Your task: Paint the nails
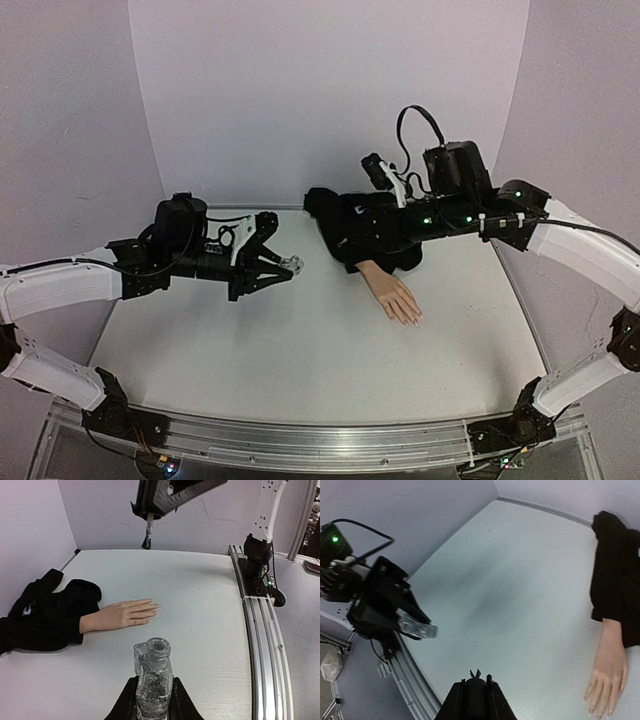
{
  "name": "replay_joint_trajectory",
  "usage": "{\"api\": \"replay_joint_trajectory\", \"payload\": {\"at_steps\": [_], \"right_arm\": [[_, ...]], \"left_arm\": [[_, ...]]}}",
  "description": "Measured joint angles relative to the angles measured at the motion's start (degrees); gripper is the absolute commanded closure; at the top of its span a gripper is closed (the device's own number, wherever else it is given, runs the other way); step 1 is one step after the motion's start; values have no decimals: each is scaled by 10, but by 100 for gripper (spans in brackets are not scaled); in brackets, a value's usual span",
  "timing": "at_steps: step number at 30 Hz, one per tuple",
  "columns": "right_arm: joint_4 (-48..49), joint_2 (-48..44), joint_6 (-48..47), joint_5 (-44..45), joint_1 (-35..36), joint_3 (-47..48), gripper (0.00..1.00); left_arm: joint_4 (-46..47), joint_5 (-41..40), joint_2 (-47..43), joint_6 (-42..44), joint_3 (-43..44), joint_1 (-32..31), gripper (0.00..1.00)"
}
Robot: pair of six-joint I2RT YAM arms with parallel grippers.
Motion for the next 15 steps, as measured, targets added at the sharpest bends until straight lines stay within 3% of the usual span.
{"api": "replay_joint_trajectory", "payload": {"at_steps": [15], "right_arm": [[-20, 101, -13, -65, 60, 117, 100]], "left_arm": [[-20, 13, -15, 23, -10, -7, 100]]}}
